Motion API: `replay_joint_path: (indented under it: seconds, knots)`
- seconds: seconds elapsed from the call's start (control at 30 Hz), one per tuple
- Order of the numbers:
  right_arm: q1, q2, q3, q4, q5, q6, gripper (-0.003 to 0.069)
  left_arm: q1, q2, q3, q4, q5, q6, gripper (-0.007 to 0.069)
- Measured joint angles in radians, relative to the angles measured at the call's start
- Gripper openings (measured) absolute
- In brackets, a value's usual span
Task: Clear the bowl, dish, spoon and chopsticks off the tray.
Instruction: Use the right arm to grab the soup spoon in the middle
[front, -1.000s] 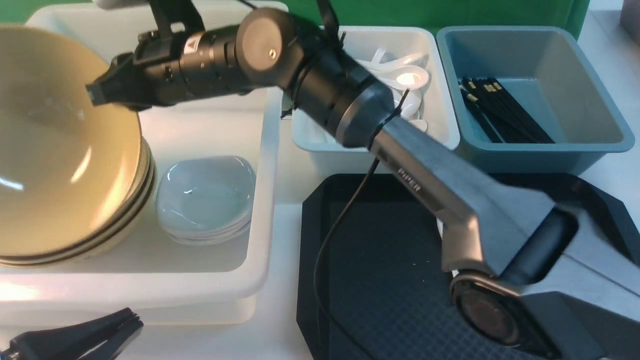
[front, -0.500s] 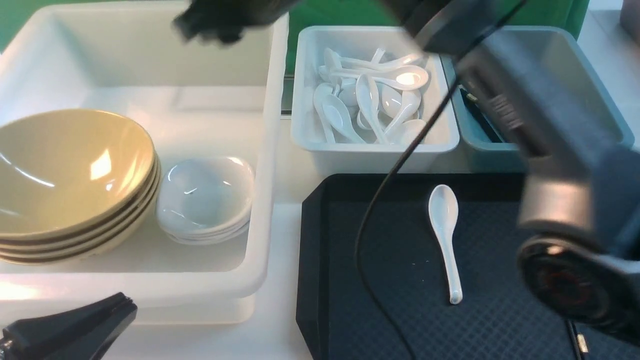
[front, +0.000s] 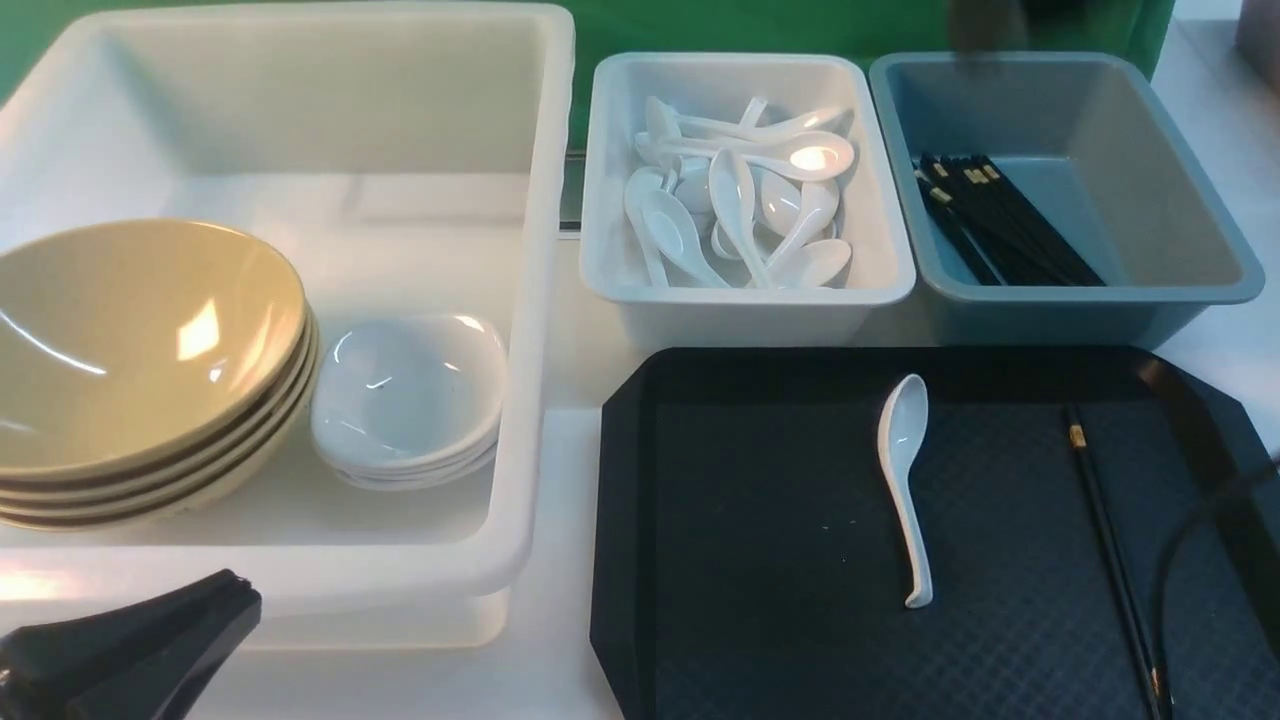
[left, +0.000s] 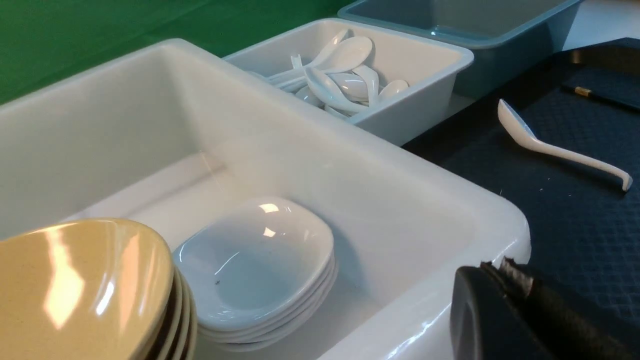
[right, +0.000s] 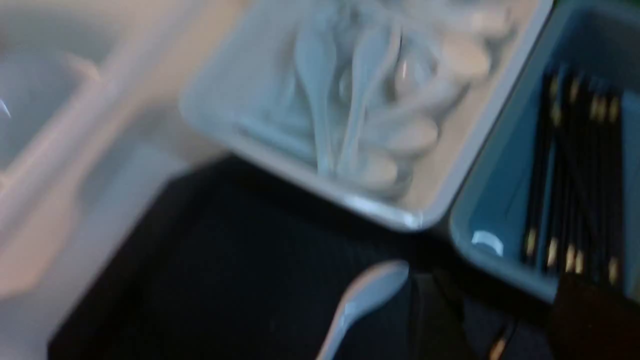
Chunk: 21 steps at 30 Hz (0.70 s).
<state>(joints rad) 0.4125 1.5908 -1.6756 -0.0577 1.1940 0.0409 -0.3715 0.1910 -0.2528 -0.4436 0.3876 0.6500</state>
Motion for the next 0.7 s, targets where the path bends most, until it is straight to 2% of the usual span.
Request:
replay_joint_path:
  seconds: [0.1,0.13,0.17,0.23,0.4,0.57,0.7]
  knots:
    - [-0.003,-0.017,0.322,0.019,-0.221,0.057,0.0344,0.0,0.0,0.0,0.002,-0.012,0.003,-0.0015]
    - [-0.003,-0.016,0.357,0.024,-0.234,0.066,0.0344,0.0,0.0,0.0,0.002,-0.012,0.003,-0.0015]
    - [-0.003,0.004,0.472,0.048,-0.334,0.099,0.0346,0.0,0.0,0.0,0.002,-0.019,0.009,-0.0015]
    - [-0.003,0.048,0.566,0.058,-0.44,0.126,0.0351,0.0,0.0,0.0,0.002,-0.033,0.017,-0.0015]
    - [-0.001,0.138,0.602,0.089,-0.512,0.141,0.0362,0.0,0.0,0.0,0.003,-0.064,0.018,-0.0015]
    - [0.045,0.205,0.604,0.116,-0.602,0.136,0.0363,0.0,0.0,0.0,0.003,-0.07,0.018,-0.0015]
    - [0.066,0.234,0.604,0.119,-0.602,0.074,0.0325,0.0,0.0,0.0,0.003,-0.07,0.018,-0.0015]
